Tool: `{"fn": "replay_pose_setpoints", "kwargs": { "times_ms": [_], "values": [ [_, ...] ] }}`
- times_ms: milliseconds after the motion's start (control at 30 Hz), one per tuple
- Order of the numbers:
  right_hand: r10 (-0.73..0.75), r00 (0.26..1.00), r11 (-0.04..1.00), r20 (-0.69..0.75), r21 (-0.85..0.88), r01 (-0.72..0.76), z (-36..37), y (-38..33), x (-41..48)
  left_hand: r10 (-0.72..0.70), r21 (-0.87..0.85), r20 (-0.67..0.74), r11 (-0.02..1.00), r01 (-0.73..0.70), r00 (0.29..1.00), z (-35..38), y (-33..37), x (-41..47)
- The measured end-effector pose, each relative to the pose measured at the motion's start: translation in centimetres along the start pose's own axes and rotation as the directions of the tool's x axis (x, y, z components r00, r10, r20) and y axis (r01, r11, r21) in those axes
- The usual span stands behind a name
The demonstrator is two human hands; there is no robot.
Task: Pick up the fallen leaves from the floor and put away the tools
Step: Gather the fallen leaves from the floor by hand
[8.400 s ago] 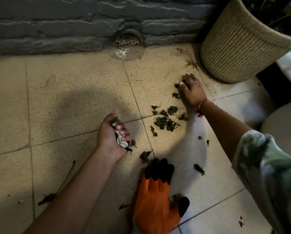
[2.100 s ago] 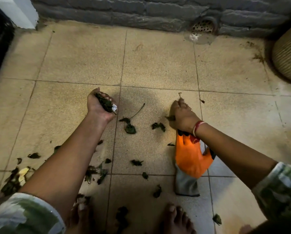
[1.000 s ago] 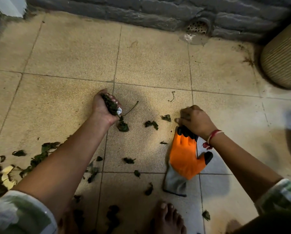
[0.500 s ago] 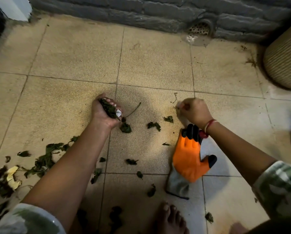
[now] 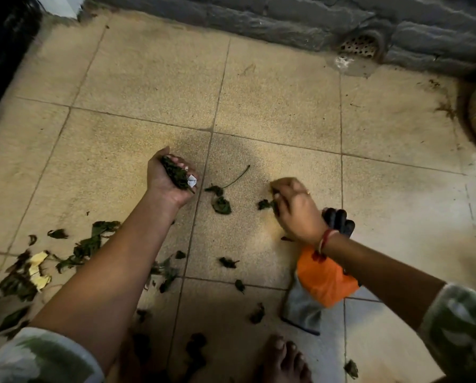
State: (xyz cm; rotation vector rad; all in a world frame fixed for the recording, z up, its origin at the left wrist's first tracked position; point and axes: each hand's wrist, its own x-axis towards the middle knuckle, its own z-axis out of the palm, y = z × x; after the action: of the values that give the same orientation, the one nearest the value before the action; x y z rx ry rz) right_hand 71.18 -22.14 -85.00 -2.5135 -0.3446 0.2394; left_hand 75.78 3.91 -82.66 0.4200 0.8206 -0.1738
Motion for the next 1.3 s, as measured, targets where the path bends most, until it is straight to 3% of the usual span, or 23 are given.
{"fn": "replay_pose_setpoints", "kwargs": {
  "times_ms": [67, 133, 233, 300, 333, 533, 700, 800, 867, 900, 967, 1067, 1167, 1233, 1300],
  "values": [
    [-0.093, 0.992, 0.993, 0.081, 0.084, 0.086, 1.0, -1.2, -1.5, -0.021, 0.005, -0.016, 1.0, 0.021, 1.0, 0.0, -0.5, 0.1],
    [-0.146, 0.988, 0.986, 0.055, 0.086, 0.141, 1.0, -1.5, -1.8, -0.024, -0.012, -0.025, 1.0, 0.023, 0.999, 0.1, -1.0, 0.0],
    [0.054, 0.996, 0.998, -0.072, 0.034, -0.051, 0.3, -1.2, -1.0, -0.046, -0.023, -0.014, 0.999, 0.046, 0.999, 0.3, -0.7, -0.5],
    [0.206, 0.978, 0.978, -0.044, -0.018, -0.207, 0.7, -1.0, -0.9, -0.052, -0.033, -0.02, 0.998, 0.051, 0.998, 0.0, -0.2, -0.8],
    [0.214, 0.977, 0.975, 0.002, -0.066, -0.214, 1.3, -1.2, -0.9, -0.057, -0.03, -0.027, 0.998, 0.056, 0.998, -0.3, 0.1, -0.8],
    [-0.079, 0.974, 0.957, 0.211, -0.257, 0.133, 5.5, -4.5, 0.4, -0.042, -0.102, -0.06, 0.994, 0.036, 0.997, -2.1, 1.4, -0.9],
    [-0.371, 0.893, 0.883, 0.253, -0.203, 0.424, 6.4, -6.2, 2.8, 0.016, -0.14, -0.077, 0.99, -0.027, 0.997, -3.3, 2.9, -1.1],
    [-0.276, 0.95, 0.938, 0.148, -0.174, 0.3, 5.7, -5.4, 4.0, 0.048, -0.162, -0.096, 0.985, -0.063, 0.994, -4.1, 4.3, -1.2],
    [-0.143, 0.976, 0.966, 0.165, -0.19, 0.174, 5.2, -5.0, 5.8, 0.062, -0.174, -0.114, 0.981, -0.082, 0.992, -4.6, 5.0, -1.1],
    [-0.132, 0.97, 0.957, 0.205, -0.227, 0.178, 5.2, -5.1, 6.5, 0.064, -0.176, -0.12, 0.981, -0.084, 0.991, -4.7, 5.2, -1.0],
    [-0.228, 0.916, 0.907, 0.33, -0.269, 0.323, 5.6, -6.1, 7.4, 0.056, -0.187, -0.12, 0.979, -0.078, 0.991, -4.6, 5.5, -0.9],
    [-0.419, 0.765, 0.806, 0.489, -0.187, 0.561, 6.6, -8.0, 6.6, 0.038, -0.199, -0.114, 0.978, -0.06, 0.993, -4.2, 5.5, -0.9],
    [-0.538, 0.662, 0.767, 0.522, -0.023, 0.641, 6.4, -8.4, 4.7, 0.007, -0.197, -0.088, 0.98, -0.025, 0.996, -4.3, 5.8, -1.2],
    [-0.574, 0.707, 0.788, 0.413, 0.044, 0.614, 5.6, -7.8, 3.3, 0.017, -0.183, -0.093, 0.982, -0.034, 0.995, -4.8, 6.3, -1.6],
    [-0.536, 0.795, 0.828, 0.284, -0.003, 0.56, 4.8, -6.4, 2.2, 0.031, -0.174, -0.104, 0.984, -0.048, 0.994, -5.4, 6.7, -2.2]
  ]
}}
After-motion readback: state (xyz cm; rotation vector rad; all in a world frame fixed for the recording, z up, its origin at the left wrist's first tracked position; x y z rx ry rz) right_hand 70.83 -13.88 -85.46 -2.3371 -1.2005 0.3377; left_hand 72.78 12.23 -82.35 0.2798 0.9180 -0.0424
